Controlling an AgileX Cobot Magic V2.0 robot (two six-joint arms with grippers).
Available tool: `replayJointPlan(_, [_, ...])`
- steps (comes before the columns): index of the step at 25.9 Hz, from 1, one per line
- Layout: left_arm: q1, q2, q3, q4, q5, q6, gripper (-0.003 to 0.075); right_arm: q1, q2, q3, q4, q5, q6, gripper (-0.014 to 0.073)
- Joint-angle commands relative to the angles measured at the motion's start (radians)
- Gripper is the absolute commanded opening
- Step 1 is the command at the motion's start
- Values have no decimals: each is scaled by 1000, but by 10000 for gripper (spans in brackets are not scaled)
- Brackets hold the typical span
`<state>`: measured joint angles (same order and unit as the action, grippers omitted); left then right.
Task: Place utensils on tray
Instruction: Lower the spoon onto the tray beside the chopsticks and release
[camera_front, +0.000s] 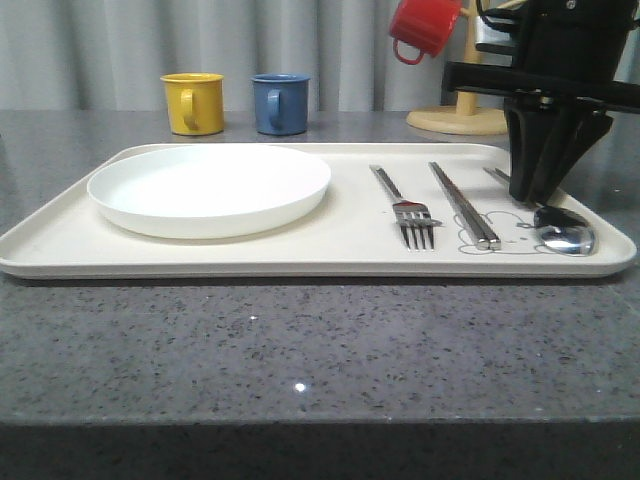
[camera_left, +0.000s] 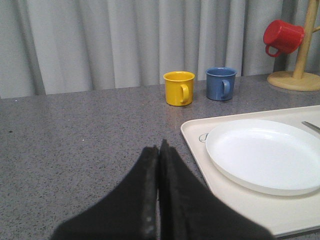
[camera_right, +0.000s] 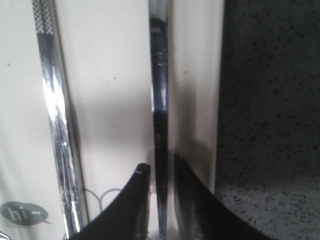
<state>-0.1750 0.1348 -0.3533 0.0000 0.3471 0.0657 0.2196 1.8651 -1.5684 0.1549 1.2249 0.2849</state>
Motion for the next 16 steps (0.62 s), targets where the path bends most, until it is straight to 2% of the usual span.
replayJointPlan(1, [-1,11,-26,0,-83,-7,-19,-3,-75,-31,5,-5,-10,210])
replayJointPlan(10, [-1,11,-26,0,-83,-7,-19,-3,-267,-32,-54,-17,-61,195])
replayJointPlan(16, [-1,11,-26,0,-83,-7,-19,-3,-398,-30,-145,32,-130,53])
